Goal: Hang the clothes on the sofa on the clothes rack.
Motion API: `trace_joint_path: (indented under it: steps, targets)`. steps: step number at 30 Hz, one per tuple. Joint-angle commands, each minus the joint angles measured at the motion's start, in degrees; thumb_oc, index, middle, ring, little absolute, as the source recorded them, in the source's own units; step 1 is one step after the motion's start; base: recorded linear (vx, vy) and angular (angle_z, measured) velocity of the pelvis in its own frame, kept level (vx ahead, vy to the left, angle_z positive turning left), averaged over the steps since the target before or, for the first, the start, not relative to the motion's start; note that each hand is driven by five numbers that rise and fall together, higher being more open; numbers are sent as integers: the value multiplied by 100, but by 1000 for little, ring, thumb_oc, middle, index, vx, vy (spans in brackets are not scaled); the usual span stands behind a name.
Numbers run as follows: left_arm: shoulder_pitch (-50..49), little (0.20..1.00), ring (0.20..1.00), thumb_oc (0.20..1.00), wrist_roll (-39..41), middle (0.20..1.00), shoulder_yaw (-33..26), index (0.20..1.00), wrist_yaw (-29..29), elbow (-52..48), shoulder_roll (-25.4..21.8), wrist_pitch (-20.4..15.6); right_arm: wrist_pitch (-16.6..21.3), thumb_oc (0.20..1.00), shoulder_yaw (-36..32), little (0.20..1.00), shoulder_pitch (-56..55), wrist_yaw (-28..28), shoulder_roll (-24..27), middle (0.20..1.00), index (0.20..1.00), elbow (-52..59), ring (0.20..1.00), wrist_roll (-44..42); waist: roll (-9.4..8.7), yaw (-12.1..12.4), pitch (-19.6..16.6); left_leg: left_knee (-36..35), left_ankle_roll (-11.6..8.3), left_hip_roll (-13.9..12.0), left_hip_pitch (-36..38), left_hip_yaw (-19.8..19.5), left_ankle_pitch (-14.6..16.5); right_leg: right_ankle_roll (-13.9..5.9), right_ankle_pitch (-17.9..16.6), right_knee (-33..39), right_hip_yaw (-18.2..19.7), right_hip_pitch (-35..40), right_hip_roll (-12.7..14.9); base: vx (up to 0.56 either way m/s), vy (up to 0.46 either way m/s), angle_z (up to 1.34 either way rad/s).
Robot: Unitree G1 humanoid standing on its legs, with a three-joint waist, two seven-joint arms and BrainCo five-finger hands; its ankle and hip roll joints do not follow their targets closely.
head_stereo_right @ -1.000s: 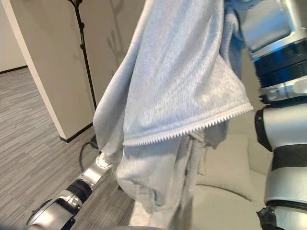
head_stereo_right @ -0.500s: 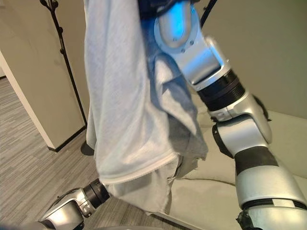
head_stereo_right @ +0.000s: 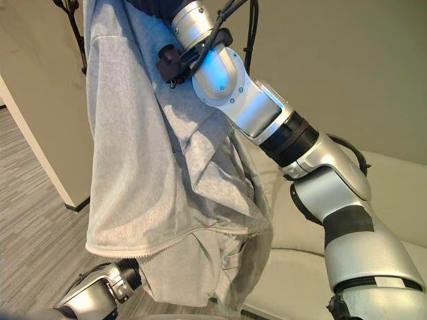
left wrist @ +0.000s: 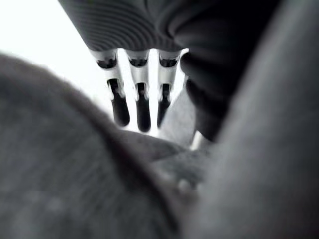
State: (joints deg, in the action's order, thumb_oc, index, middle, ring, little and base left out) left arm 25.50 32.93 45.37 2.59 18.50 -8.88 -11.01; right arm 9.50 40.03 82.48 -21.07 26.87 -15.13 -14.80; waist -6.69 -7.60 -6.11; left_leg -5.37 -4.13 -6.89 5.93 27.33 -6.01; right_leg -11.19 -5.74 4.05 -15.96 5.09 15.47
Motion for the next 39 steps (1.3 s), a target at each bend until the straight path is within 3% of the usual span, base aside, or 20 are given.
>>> trace_joint_path:
  steps: [1, 5, 10, 12, 13, 16, 18, 20, 24, 25, 27, 28, 30, 32, 36, 39]
  targets:
    - [599, 200, 200, 200, 321, 200, -211, 200, 117, 90, 339, -234, 94, 200, -136, 200, 1294, -216, 398, 200, 200, -515, 200, -327, -11, 137, 259, 37, -453, -677, 81, -23, -97, -120, -200, -381, -298, 82, 331, 0, 0, 0]
    - [474, 200, 200, 200, 176, 200, -497, 200, 239, 8, 156, -241, 126, 200, -221, 200, 1229, -262, 838, 200, 200, -489, 200, -383, -10, 167, 279, 37, -448, -677, 54, -47, -125, -110, -203, -399, -298, 68, 321, 0, 0, 0]
    - [-115, 200, 200, 200, 19, 200, -1414, 200, 496, -580, -366, -273, 190, 200, -553, 200, 586, -208, 2007, 200, 200, 271, 200, -299, 44, 239, 321, 37, -456, -694, 63, -67, -140, -87, -111, -429, -315, 74, 285, -6, -23, 1]
    - [-440, 200, 200, 200, -240, 200, -2010, 200, 660, -914, -597, -311, 242, 200, -836, 200, -69, -41, 2639, 200, 200, 945, 200, -80, 85, 292, 329, 38, -467, -723, 81, -75, -153, -70, -39, -440, -331, 93, 245, -2, -63, 1]
    - [-811, 200, 200, 200, -597, 200, -2596, 200, 819, -1185, -749, -345, 343, 200, -1272, 200, -849, 162, 3109, 200, 200, 1598, 200, 90, 128, 331, 343, 43, -483, -756, 110, -71, -166, -55, 29, -444, -340, 112, 202, 5, -95, 3]
    - [-1372, 200, 200, 200, -1221, 200, -3519, 200, 1097, -1498, -959, -431, 499, 200, -1966, 200, -2199, 540, 3431, 200, 200, 2344, 200, 229, 180, 389, 371, 110, -514, -839, 173, -75, -166, -7, 204, -517, -330, 148, 117, 1, -79, -4]
    - [-1538, 200, 200, 200, -1447, 200, -3754, 200, 1176, -1553, -1005, -428, 555, 200, -2169, 200, -2603, 691, 3450, 200, 200, 2557, 200, 200, 178, 414, 377, 130, -520, -869, 190, -64, -176, 15, 269, -552, -320, 154, 86, -9, -76, -10]
    - [-2150, 200, 200, 200, -2249, 200, -4656, 200, 1497, -1958, -1184, -435, 674, 200, -2792, 200, -3892, 1041, 3328, 200, 200, 3137, 200, 276, 222, 519, 469, 383, -593, -1082, 118, -125, -267, 133, 524, -735, -299, 134, -77, -43, -152, 6]
    - [-2724, 200, 200, 200, -2634, 200, -5189, 200, 1655, -2145, -1239, -433, 753, 200, -3172, 200, -4857, 1346, 2851, 200, 200, 3661, 200, 371, 220, 636, 527, 532, -692, -1322, 42, -232, -468, 264, 682, -795, -316, 151, -310, -53, -124, 1]
    - [-3061, 200, 200, 200, -2933, 200, -5570, 200, 1738, -2208, -1236, -435, 791, 200, -3243, 200, -5262, 1473, 2528, 200, 200, 3923, 200, 627, 243, 784, 594, 580, -800, -1489, 4, -352, -669, 351, 794, -764, -337, 225, -506, -98, -209, 2]
    - [-3285, 200, 200, 200, -3060, 200, -5738, 200, 1749, -2307, -1245, -400, 802, 200, -3240, 200, -5465, 1559, 2343, 200, 200, 4074, 200, 694, 255, 859, 616, 573, -867, -1600, -47, -424, -874, 416, 797, -693, -355, 266, -641, -93, -166, 1]
    - [-3585, 200, 200, 200, -3206, 200, -5996, 200, 1828, -2381, -1191, -388, 829, 200, -3161, 200, -5676, 1632, 1938, 200, 200, 4245, 200, 796, 252, 1037, 660, 492, -1017, -1769, -136, -568, -1242, 466, 815, -505, -427, 356, -839, -104, -134, 10]
    - [-3605, 200, 200, 200, -3312, 200, -6111, 200, 1949, -2340, -1245, -344, 799, 200, -3023, 200, -5658, 1536, 1611, 200, 200, 4195, 200, 915, 226, 1215, 780, 392, -1087, -1860, -378, -694, -1648, 467, 789, -368, -540, 373, -925, -183, -131, 21]
    - [-3473, 200, 200, 200, -3408, 200, -6182, 200, 2127, -2408, -1323, -298, 728, 200, -2926, 200, -5569, 1274, 1344, 200, 200, 4036, 200, 1255, 207, 1280, 940, 344, -1087, -1989, -727, -507, -1972, 519, 740, -256, -786, 363, -965, -212, -86, 63]
    - [-3465, 200, 200, 200, -3374, 200, -6133, 200, 2261, -2403, -1242, -355, 642, 200, -2722, 200, -5485, 1037, 920, 200, 200, 4068, 200, 1494, 200, 1295, 1065, 742, -1000, -1988, -700, -148, -1289, 505, 611, -120, -876, 338, -853, -135, 25, 71]
    - [-3268, 200, 200, 200, -3372, 200, -5909, 200, 2352, -2417, -1256, -423, 552, 200, -2728, 200, -5491, 919, 858, 200, 200, 4055, 200, 1659, 167, 1141, 1113, 1113, -948, -2120, -466, -124, -694, 347, 317, -107, -1018, 188, -509, -90, 224, 16]
